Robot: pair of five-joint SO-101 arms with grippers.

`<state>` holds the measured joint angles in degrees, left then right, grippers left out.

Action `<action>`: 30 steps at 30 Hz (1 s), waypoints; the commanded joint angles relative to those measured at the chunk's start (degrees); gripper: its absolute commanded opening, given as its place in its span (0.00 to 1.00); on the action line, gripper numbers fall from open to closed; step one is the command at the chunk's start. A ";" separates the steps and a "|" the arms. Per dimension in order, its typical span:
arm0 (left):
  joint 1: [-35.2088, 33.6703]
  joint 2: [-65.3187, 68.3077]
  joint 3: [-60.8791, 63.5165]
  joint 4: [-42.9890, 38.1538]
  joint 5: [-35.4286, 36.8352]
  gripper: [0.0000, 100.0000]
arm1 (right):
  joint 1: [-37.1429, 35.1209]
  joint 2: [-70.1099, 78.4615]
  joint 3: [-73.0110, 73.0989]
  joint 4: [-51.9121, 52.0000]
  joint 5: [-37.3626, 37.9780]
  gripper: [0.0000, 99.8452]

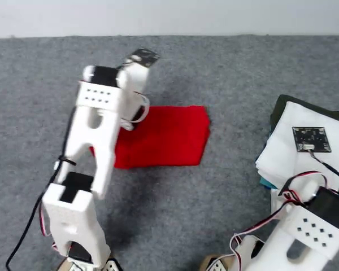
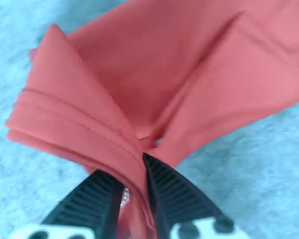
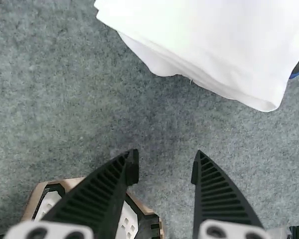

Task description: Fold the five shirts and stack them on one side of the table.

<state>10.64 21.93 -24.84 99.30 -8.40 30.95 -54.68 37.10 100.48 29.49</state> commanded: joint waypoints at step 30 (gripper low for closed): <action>18.81 1.14 -6.81 -14.24 6.15 0.02 | 0.57 -0.75 -0.09 1.89 -0.18 0.18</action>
<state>29.10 22.46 -29.32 87.43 -4.35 30.95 -54.68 37.45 100.48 29.49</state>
